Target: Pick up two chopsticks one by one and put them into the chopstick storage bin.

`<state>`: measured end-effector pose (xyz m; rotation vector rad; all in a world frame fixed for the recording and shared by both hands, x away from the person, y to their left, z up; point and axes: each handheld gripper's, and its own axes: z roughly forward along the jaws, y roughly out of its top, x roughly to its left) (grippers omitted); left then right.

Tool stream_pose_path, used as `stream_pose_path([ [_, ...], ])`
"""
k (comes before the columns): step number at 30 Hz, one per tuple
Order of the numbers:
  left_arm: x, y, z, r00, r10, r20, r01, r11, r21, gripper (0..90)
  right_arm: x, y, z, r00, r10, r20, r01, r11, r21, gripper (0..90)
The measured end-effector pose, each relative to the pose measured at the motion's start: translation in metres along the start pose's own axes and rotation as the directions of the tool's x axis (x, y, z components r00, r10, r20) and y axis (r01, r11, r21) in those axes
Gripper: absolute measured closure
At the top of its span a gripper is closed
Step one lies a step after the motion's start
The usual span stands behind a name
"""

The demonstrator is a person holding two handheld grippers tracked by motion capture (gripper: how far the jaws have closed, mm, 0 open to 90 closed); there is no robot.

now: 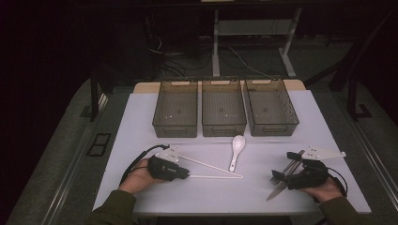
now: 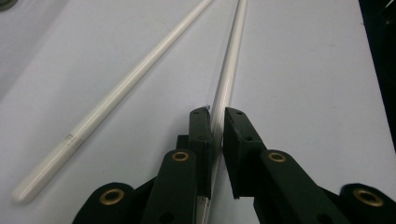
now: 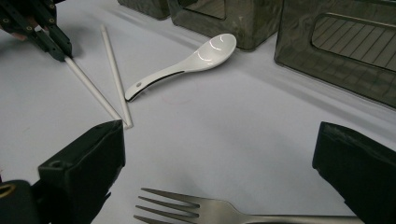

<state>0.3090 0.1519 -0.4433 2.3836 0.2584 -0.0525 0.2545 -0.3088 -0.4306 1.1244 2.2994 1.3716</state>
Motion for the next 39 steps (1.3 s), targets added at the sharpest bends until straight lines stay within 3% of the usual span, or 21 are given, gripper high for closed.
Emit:
stream_pose_path([
  [6, -0.008, -0.001, 0.0, 0.9998, -0.014, -0.012, 0.014, 0.9999, 0.002, 80.9, 0.0, 0.0, 0.0, 1.0, 0.001, 0.001, -0.001, 1.0, 0.0, 2.4],
  [12, -0.018, 0.002, -0.001, 0.9998, -0.005, -0.02, 0.005, 0.9992, 0.04, 81.2, 0.0, 0.0, 0.0, 1.0, 0.0, 0.001, 0.0, 1.0, -0.001, 2.4],
  [17, -0.019, 0.003, 0.0, 0.9997, -0.01, -0.02, 0.011, 0.9987, 0.051, 80.6, 0.0, 0.0, 0.0, 1.0, 0.0, 0.001, 0.0, 1.0, -0.001, 2.4],
  [19, -0.019, 0.004, -0.001, 0.9993, -0.012, -0.035, 0.014, 0.9989, 0.045, 75.9, 0.0, 0.0, -0.001, 1.0, 0.002, 0.001, -0.002, 1.0, 0.0, 2.4],
  [23, -0.022, 0.013, -0.002, 0.9992, -0.017, -0.037, 0.017, 0.9998, -0.012, 73.7, 0.0, 0.0, 0.0, 1.0, 0.0, 0.002, 0.0, 1.0, 0.0, 2.4],
  [28, -0.026, 0.025, 0.012, 0.9996, 0.015, -0.025, -0.015, 0.9999, 0.004, 74.7, 0.0, 0.0, 0.0, 1.0, -0.003, 0.001, 0.003, 1.0, 0.003, 2.4],
  [39, -0.022, 0.025, 0.024, 0.9997, 0.012, -0.02, -0.012, 0.9996, 0.024, 80.0, 0.0, 0.0, 0.0, 1.0, -0.002, 0.0, 0.002, 1.0, 0.003, 2.4],
])
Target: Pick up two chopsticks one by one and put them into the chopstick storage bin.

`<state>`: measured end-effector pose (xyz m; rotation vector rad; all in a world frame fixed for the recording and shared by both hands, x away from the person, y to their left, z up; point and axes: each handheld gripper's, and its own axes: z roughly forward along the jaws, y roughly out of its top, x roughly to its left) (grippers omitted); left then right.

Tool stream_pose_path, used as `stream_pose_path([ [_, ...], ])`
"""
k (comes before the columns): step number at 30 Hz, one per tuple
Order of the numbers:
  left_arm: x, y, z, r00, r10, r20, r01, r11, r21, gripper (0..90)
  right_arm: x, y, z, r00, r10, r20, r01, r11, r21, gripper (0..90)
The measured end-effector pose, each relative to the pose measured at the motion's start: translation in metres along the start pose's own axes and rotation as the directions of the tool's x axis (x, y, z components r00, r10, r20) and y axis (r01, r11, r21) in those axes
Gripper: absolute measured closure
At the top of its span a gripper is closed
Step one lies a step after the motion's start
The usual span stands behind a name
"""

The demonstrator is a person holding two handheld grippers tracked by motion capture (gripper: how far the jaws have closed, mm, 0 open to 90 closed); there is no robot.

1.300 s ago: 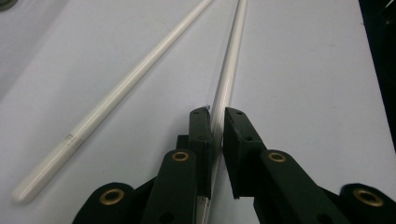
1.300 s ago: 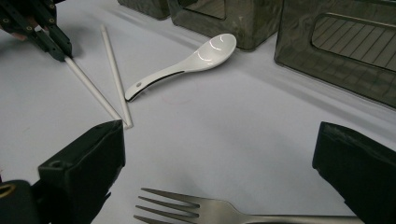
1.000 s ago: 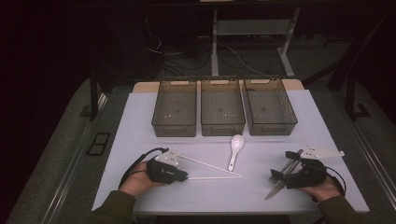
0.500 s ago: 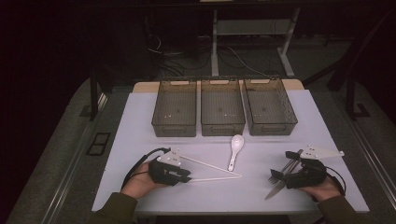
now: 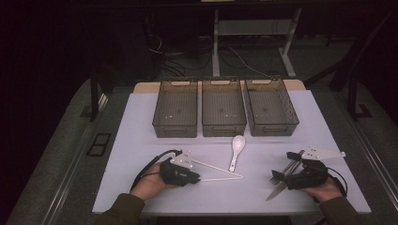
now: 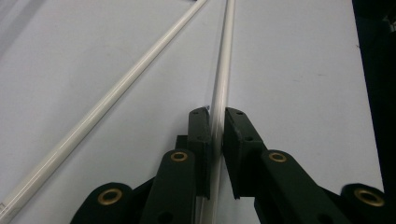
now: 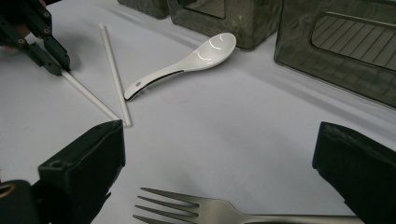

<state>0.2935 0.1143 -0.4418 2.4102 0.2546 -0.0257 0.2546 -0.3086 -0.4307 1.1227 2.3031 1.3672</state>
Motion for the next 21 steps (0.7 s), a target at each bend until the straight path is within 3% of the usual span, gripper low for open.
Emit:
stream_pose_path([
  [9, -0.0065, 0.0001, 0.0009, 0.9987, 0.036, -0.037, -0.036, 0.9994, 0.003, 82.9, 0.0002, -0.0001, 0.0003, 1.0, -0.001, 0.001, 0.001, 1.0, 0.0, 2.4],
  [21, -0.0096, 0.0011, 0.0014, 0.9997, 0.022, -0.005, -0.022, 0.9998, 0.001, 84.2, 0.0003, 0.0, -0.0004, 1.0, 0.001, 0.002, -0.001, 1.0, -0.003, 2.4],
])
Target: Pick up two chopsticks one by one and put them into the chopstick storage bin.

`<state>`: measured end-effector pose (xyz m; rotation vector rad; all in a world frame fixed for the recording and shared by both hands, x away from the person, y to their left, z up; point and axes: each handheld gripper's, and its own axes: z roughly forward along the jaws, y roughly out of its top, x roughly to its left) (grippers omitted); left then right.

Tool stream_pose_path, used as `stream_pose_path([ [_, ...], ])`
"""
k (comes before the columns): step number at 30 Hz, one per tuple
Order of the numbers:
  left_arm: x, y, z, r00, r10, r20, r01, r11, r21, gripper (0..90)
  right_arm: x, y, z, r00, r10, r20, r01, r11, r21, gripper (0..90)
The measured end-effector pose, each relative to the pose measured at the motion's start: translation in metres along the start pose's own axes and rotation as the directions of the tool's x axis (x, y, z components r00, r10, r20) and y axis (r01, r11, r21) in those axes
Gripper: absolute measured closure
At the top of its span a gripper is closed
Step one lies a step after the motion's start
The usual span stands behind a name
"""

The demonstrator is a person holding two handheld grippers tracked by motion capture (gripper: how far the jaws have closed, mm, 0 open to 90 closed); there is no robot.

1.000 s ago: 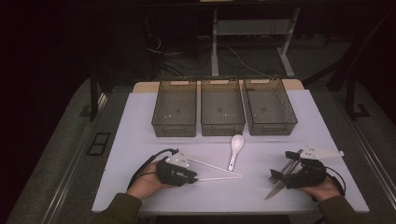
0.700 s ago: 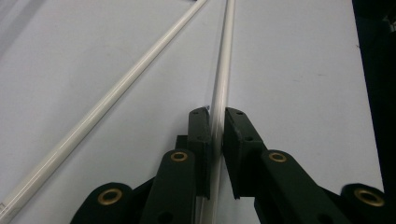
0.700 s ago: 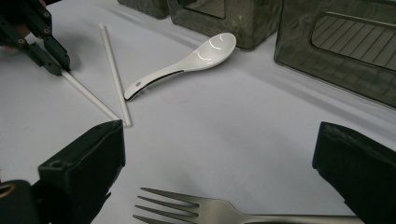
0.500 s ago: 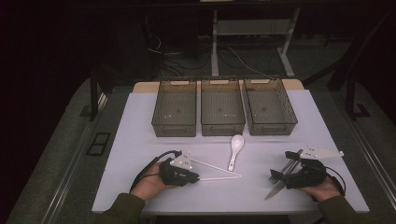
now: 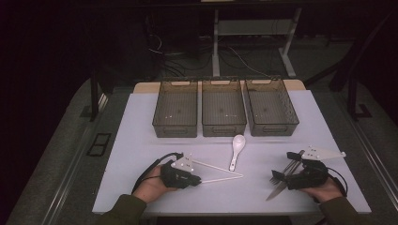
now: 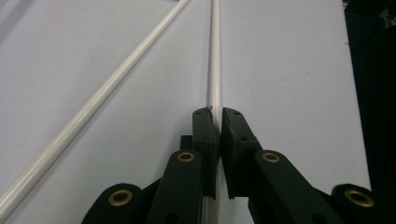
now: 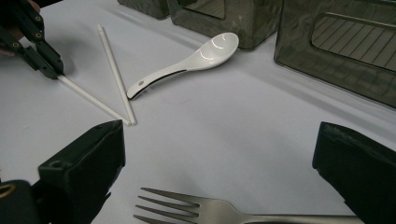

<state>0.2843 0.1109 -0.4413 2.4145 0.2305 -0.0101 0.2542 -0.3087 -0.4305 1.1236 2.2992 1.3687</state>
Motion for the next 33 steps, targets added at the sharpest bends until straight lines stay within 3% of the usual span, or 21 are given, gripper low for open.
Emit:
stream_pose_path([
  [13, -0.003, 0.003, -0.011, 0.9997, -0.012, 0.02, 0.013, 0.9994, -0.033, 84.3, 0.0, 0.0, 0.0, 1.0, 0.003, 0.0, -0.003, 1.0, -0.001, 2.4],
  [17, -0.003, 0.003, -0.014, 0.9998, -0.016, 0.009, 0.017, 0.9993, -0.034, 84.3, 0.0, 0.0, 0.0, 1.0, 0.002, 0.0, -0.002, 1.0, -0.002, 2.4],
  [24, 0.0, 0.007, -0.024, 0.998, -0.063, 0.003, 0.063, 0.9952, -0.075, 84.3, 0.0, 0.0, 0.0, 1.0, 0.003, -0.001, -0.003, 1.0, -0.006, 2.4],
  [33, 0.006, 0.01, -0.035, 0.996, -0.088, -0.014, 0.087, 0.9919, -0.092, 84.3, 0.0, 0.0, 0.0, 1.0, -0.002, 0.0, 0.002, 1.0, -0.012, 2.4],
])
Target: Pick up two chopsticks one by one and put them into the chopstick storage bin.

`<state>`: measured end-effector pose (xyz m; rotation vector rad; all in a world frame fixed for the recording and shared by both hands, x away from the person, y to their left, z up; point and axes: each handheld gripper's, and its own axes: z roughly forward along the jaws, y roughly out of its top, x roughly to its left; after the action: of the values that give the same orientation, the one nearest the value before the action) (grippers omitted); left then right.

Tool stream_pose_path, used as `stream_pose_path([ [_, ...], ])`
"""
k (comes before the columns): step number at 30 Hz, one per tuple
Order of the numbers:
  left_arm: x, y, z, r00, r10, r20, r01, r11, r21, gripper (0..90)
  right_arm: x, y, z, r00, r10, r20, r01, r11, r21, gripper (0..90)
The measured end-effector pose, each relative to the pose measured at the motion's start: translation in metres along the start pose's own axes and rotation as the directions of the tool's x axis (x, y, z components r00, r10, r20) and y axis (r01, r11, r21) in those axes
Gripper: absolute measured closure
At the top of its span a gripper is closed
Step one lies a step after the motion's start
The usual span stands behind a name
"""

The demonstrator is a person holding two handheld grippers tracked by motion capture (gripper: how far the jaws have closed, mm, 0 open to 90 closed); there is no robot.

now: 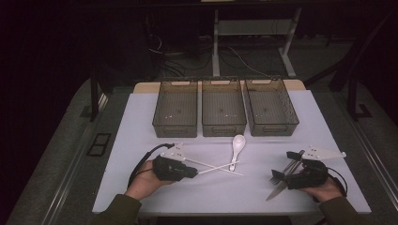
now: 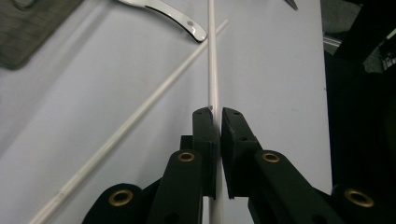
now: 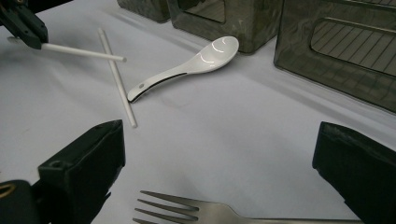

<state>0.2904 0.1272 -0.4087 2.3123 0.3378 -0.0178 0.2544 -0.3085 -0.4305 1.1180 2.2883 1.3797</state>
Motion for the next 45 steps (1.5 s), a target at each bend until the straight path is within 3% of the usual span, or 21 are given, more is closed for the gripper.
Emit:
stream_pose_path([
  [11, 0.012, 0.014, -0.014, 0.9981, -0.038, -0.048, 0.036, 0.9987, -0.036, 84.2, 0.0, 0.0, 0.001, 1.0, 0.003, 0.0, -0.003, 1.0, -0.001, 2.4],
  [20, 0.029, 0.038, -0.028, 0.9943, -0.051, -0.094, 0.044, 0.9967, -0.069, 84.2, 0.0, 0.0, 0.0, 1.0, 0.006, 0.0, -0.006, 1.0, -0.002, 2.4],
  [29, 0.054, 0.057, -0.038, 0.9844, -0.087, -0.152, 0.074, 0.993, -0.093, 84.2, 0.0, 0.0, 0.0, 1.0, 0.008, 0.0, -0.008, 1.0, -0.003, 2.4],
  [33, 0.071, 0.067, -0.044, 0.9748, -0.111, -0.193, 0.094, 0.991, -0.095, 84.2, 0.0, 0.0, 0.0, 1.0, 0.01, -0.001, -0.01, 1.0, -0.002, 2.4],
  [38, 0.097, 0.078, -0.052, 0.9568, -0.146, -0.251, 0.119, 0.9856, -0.121, 84.2, -0.001, 0.0, 0.0, 1.0, 0.009, -0.001, -0.009, 1.0, -0.004, 2.4],
  [42, 0.118, 0.085, -0.06, 0.9343, -0.174, -0.311, 0.14, 0.9817, -0.129, 84.2, -0.001, -0.001, 0.0, 0.9999, 0.012, 0.0, -0.012, 1.0, -0.003, 2.4],
  [43, 0.129, 0.087, -0.063, 0.9218, -0.192, -0.337, 0.152, 0.9781, -0.141, 84.2, -0.002, -0.001, 0.0, 0.9999, 0.012, 0.0, -0.012, 1.0, -0.003, 2.3],
  [44, 0.129, 0.087, -0.063, 0.9218, -0.192, -0.337, 0.152, 0.9781, -0.141, 84.2, -0.002, -0.001, 0.0, 0.9999, 0.012, 0.0, -0.012, 1.0, -0.003, 2.3],
  [45, 0.134, 0.087, -0.065, 0.9144, -0.2, -0.352, 0.159, 0.977, -0.142, 84.2, -0.002, -0.001, 0.0, 0.9999, 0.014, -0.001, -0.014, 1.0, -0.002, 2.4],
])
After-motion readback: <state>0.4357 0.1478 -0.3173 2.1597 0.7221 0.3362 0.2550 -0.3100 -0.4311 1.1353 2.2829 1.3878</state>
